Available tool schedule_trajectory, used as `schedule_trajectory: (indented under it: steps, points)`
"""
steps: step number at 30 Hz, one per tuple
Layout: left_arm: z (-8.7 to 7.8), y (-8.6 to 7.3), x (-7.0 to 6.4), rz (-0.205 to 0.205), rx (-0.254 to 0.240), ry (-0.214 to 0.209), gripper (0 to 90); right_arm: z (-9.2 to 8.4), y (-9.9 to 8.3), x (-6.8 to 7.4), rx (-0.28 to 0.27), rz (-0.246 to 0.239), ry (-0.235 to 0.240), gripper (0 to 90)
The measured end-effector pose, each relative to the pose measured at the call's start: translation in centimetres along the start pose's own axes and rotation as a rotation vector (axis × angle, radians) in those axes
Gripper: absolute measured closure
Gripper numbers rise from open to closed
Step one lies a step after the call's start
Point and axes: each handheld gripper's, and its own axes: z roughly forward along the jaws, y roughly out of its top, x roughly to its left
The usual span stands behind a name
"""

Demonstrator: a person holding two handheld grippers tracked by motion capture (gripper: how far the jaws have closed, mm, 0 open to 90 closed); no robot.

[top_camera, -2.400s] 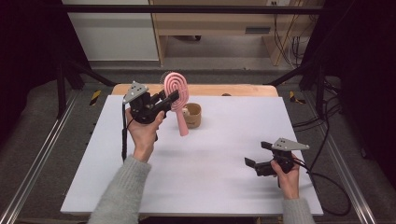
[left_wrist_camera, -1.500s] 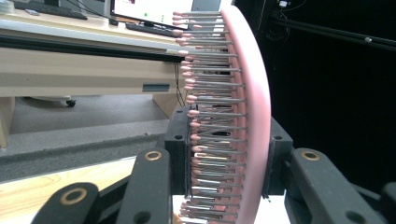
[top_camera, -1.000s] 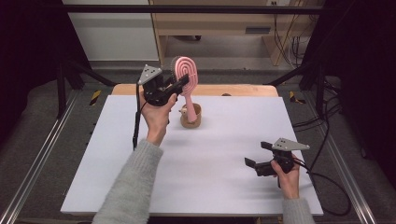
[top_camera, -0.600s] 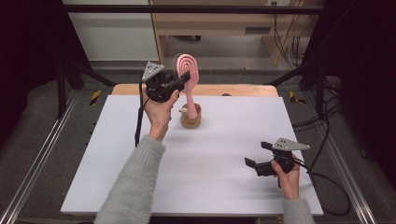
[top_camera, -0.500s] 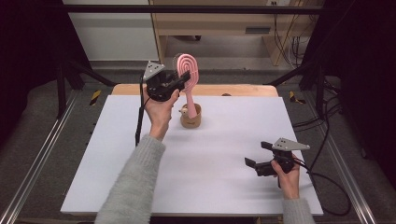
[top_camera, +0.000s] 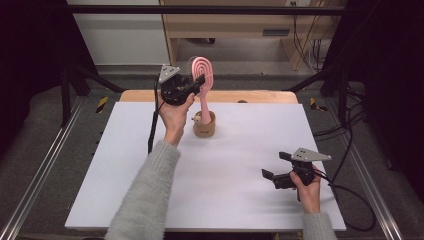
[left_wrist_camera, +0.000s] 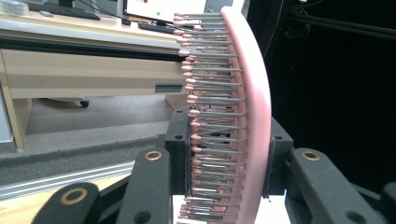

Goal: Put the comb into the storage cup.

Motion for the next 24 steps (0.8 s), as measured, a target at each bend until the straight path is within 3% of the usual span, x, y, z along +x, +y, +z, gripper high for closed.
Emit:
schedule_trajectory:
  steps: [24]
  points:
    - [2.4,0.2,0.8,0.002,-0.004,0.021,62.9,0.0,0.0,0.0,-0.003,0.001,0.004,0.4]
